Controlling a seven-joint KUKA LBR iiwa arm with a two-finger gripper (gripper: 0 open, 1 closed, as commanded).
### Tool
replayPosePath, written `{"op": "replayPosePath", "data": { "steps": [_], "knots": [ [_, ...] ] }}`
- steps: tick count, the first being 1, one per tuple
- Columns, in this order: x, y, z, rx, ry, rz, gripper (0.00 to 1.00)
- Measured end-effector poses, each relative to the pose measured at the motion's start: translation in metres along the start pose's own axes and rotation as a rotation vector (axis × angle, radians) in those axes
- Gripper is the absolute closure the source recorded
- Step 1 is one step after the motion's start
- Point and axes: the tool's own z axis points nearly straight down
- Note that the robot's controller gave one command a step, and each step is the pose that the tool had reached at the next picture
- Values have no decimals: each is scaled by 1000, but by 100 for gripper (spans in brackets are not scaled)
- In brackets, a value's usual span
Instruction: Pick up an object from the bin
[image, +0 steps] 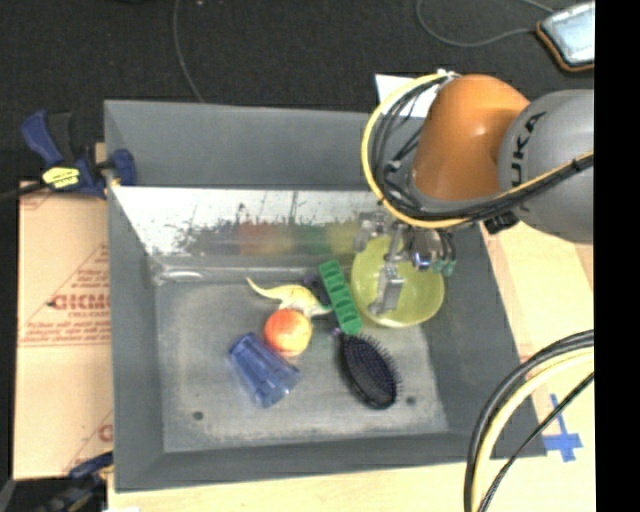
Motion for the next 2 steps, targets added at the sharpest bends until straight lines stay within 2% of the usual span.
{"op": "replayPosePath", "data": {
  "steps": [1,2],
  "knots": [
    [0,0,0,0,0,0,0],
    [46,-1,46,1,2,-11,0]
  ]
}}
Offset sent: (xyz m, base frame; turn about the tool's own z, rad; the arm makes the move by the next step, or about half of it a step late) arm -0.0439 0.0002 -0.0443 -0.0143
